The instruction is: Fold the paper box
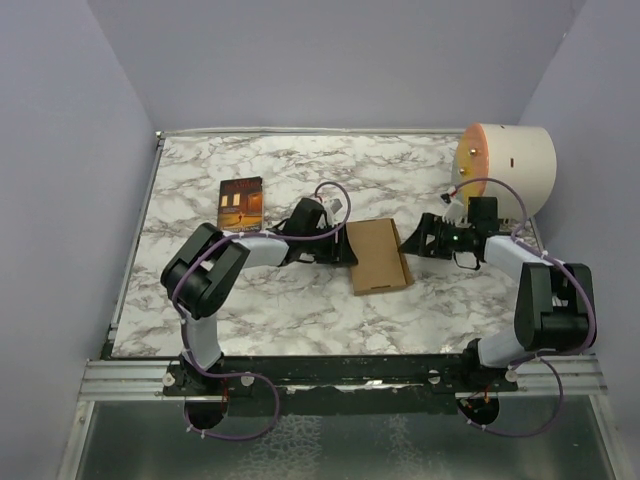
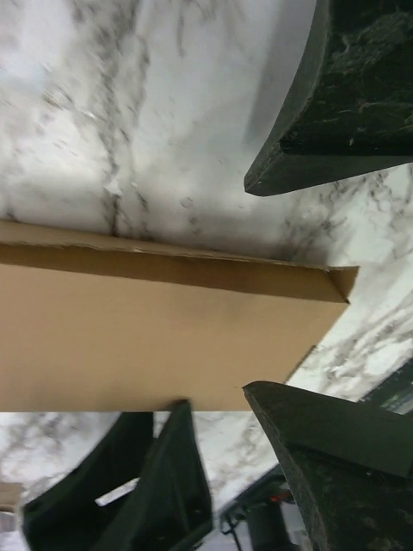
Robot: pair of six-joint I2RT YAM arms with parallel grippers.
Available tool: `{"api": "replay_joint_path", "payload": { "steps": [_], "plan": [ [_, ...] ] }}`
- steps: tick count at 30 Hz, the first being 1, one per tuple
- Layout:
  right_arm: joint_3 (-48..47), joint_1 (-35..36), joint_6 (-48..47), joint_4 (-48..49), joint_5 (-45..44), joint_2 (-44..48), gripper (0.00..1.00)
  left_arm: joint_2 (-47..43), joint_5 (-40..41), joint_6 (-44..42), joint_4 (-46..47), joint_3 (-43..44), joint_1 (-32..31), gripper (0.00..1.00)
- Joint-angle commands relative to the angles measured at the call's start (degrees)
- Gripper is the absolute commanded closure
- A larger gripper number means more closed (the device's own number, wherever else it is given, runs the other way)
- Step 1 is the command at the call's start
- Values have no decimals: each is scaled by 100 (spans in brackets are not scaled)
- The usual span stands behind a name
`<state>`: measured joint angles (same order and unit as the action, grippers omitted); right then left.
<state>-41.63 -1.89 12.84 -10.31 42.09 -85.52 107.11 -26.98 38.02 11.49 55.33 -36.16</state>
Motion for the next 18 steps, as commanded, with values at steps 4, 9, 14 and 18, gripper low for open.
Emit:
{"api": "replay_joint_path", "payload": {
  "steps": [4,9,14,18],
  "plan": [
    [357,22,-324,-689,673,-76,16,-343,260,206,111,-439,53,47],
    [346,22,-349,-912,500,-280,20,-325,176,340,300,-593,-117,47],
    [115,47,-674,-1502,521,-479,29,-305,263,556,530,-689,-379,49],
    [103,79,-740,-1765,422,-416,37,-313,331,703,686,-820,-464,51]
  ]
}}
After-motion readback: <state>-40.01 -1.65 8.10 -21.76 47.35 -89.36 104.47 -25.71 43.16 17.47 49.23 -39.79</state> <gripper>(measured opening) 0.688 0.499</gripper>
